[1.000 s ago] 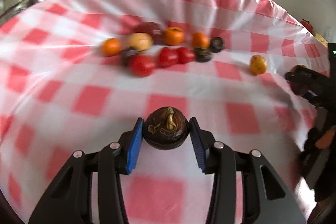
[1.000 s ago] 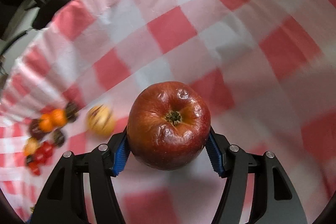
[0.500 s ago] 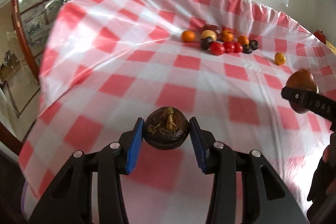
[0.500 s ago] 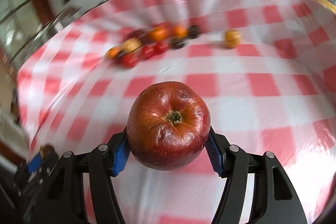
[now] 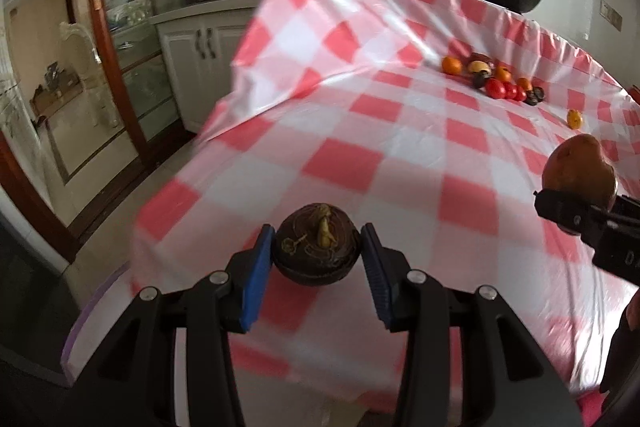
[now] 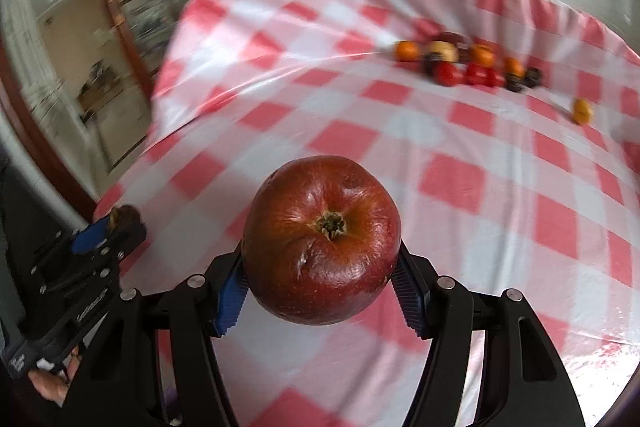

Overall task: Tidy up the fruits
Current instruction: 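Carry the apple and dark fruit with both tools over the white box, then open both tools to drop the apple and dark fruit into the box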

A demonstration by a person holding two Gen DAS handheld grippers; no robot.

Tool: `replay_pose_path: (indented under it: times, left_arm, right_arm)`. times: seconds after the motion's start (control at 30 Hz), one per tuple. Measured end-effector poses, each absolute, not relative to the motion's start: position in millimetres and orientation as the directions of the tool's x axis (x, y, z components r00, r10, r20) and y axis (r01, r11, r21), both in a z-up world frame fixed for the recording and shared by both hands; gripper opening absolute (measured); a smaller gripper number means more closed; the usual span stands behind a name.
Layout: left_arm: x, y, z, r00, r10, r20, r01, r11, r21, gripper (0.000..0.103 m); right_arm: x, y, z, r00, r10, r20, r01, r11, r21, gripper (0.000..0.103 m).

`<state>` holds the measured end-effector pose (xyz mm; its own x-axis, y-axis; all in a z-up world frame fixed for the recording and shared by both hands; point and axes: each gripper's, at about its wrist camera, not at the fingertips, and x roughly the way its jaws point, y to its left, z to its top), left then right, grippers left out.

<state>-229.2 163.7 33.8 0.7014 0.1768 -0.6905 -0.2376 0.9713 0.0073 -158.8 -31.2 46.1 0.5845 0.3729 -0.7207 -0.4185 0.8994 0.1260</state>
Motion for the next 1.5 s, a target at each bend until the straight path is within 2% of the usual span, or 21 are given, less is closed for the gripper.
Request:
replay_pose_path:
  times: [0.27,0.5,0.6,0.77,1.0,1.17,1.5]
  left_arm:
    - [-290.7,212.9,22.5,0.679,0.253,-0.689,-0.335,0.942,0.016,0.044]
    - [-339.2,272.2,-12.6,0.593,0.321,-0.738,-0.468,0.883,0.008,0.044]
    - [-352.4,290.4,-29.4,0.552,0.34,-0.761,-0.506,0.862,0.019,0.044]
    - [-366.1,310.5,-59.6,0.475,0.356,-0.805,-0.541,0.84,0.052,0.044]
    - [-373.3,337.5,-103.3,0.338,0.352,-0.873,-0.579,0.809,0.102,0.045]
    - [-369.3,351.5,-129.5,0.232,0.348,-0.908,-0.573,0.804,0.162,0.045]
    - [-357.4,359.4,-144.9,0.129,0.279,-0.952,-0.563,0.811,0.161,0.048]
  right_arm:
    - [-217.6,34.5,49.3,0.527,0.486,-0.697,-0.633,0.772,0.058,0.062]
    - [-275.3,87.7,42.5,0.418,0.606,-0.677,-0.818,0.576,0.011,0.062]
    - [-300.8,114.2,29.0,0.349,0.621,-0.702,-0.879,0.477,-0.016,0.062]
    - [-331.6,159.0,-20.8,0.234,0.541,-0.808,-0.941,0.334,-0.049,0.062]
    - [-342.1,203.7,-88.2,0.162,0.373,-0.913,-0.967,0.244,-0.072,0.062]
    - [-331.4,230.7,-118.9,0.114,0.267,-0.957,-0.967,0.25,-0.045,0.062]
    - [-323.0,249.4,-158.3,0.095,0.102,-0.99,-0.954,0.293,-0.061,0.062]
